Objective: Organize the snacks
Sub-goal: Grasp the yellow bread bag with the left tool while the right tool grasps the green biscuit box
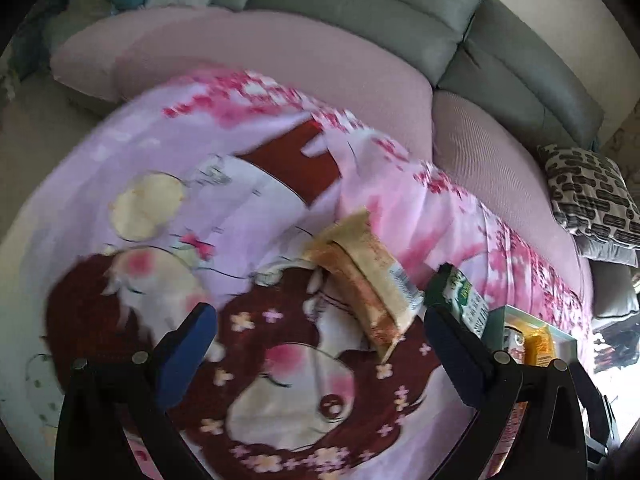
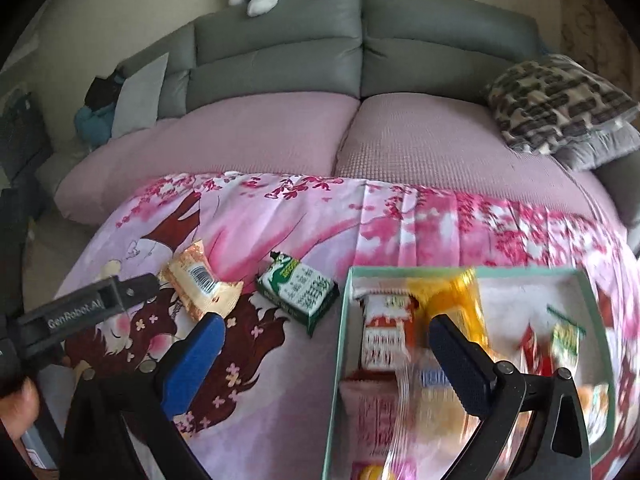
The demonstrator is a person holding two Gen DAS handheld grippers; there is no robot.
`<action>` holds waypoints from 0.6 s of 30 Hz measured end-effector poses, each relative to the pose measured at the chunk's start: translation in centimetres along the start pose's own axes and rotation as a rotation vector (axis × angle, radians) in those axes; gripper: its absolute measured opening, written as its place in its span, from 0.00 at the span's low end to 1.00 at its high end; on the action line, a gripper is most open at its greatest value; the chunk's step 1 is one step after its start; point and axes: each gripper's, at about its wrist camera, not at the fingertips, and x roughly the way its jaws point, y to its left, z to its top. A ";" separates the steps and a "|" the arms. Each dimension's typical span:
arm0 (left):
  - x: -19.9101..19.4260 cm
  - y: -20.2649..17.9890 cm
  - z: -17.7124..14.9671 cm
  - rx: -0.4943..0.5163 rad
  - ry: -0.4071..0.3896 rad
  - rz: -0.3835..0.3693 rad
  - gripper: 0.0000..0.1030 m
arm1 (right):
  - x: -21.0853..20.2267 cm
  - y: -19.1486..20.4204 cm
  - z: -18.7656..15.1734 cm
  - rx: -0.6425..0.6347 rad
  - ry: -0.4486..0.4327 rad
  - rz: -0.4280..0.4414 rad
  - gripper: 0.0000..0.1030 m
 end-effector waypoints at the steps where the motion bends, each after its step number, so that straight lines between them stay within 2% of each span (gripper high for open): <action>1: 0.2 -0.3 0.1 0.004 0.006 -0.003 1.00 | 0.6 0.2 0.4 -0.022 0.022 0.006 0.93; 7: 2.5 -2.1 2.0 0.001 0.079 -0.070 1.00 | 4.3 1.6 1.8 -0.135 0.128 0.044 0.81; 12: 4.1 -2.6 2.9 0.005 0.106 -0.031 0.98 | 6.9 2.5 2.2 -0.198 0.171 0.059 0.79; 14: 4.7 -2.6 3.1 0.005 0.117 -0.022 0.95 | 7.7 2.7 2.4 -0.215 0.184 0.063 0.75; 18: 5.7 -2.5 3.1 0.007 0.133 -0.003 0.87 | 9.3 3.0 2.6 -0.240 0.213 0.069 0.74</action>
